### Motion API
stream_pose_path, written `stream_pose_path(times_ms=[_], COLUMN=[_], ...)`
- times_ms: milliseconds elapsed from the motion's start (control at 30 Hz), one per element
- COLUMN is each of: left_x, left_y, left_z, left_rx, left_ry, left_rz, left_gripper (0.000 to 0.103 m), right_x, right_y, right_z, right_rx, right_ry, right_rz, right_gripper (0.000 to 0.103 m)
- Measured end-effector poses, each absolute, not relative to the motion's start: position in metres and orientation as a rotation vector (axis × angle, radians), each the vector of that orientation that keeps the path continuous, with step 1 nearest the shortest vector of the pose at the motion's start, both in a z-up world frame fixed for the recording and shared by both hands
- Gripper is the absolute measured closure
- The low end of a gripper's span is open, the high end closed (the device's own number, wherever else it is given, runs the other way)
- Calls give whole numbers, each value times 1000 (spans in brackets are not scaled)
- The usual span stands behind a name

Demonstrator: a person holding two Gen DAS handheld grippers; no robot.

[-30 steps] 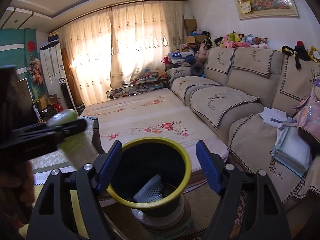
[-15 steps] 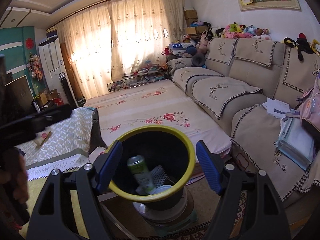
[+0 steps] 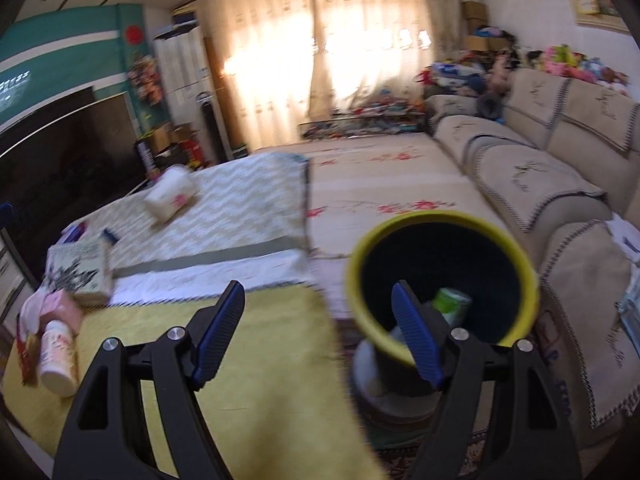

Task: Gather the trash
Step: 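Return the right gripper to the table and grasp the white pill bottle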

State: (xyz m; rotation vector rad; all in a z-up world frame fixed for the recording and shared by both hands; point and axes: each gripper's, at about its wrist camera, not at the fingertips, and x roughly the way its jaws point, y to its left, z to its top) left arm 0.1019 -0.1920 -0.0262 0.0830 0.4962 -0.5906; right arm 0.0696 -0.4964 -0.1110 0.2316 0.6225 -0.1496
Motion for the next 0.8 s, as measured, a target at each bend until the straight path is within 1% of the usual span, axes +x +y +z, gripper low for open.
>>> stream_pose_path(times_ms=[233, 467, 567, 733, 800], left_x=[84, 68, 66, 64, 63], left_y=[-65, 9, 8, -2, -4], left_z=[-46, -72, -67, -65, -67], left_rx=[-55, -64, -80, -69, -59], left_ry=[554, 591, 589, 583, 585], left_rz=[-362, -182, -168, -183, -188], left_gripper=[5, 5, 5, 5, 5], right_x=[89, 84, 80, 85, 88], right_y=[-399, -312, -285, -272, -269], right_z=[-112, -100, -102, -116, -122], right_rx=[147, 77, 43, 24, 27], right_ry=[665, 670, 682, 735, 756], right_rz=[101, 378, 429, 440, 445], right_gripper=[31, 31, 31, 31, 33])
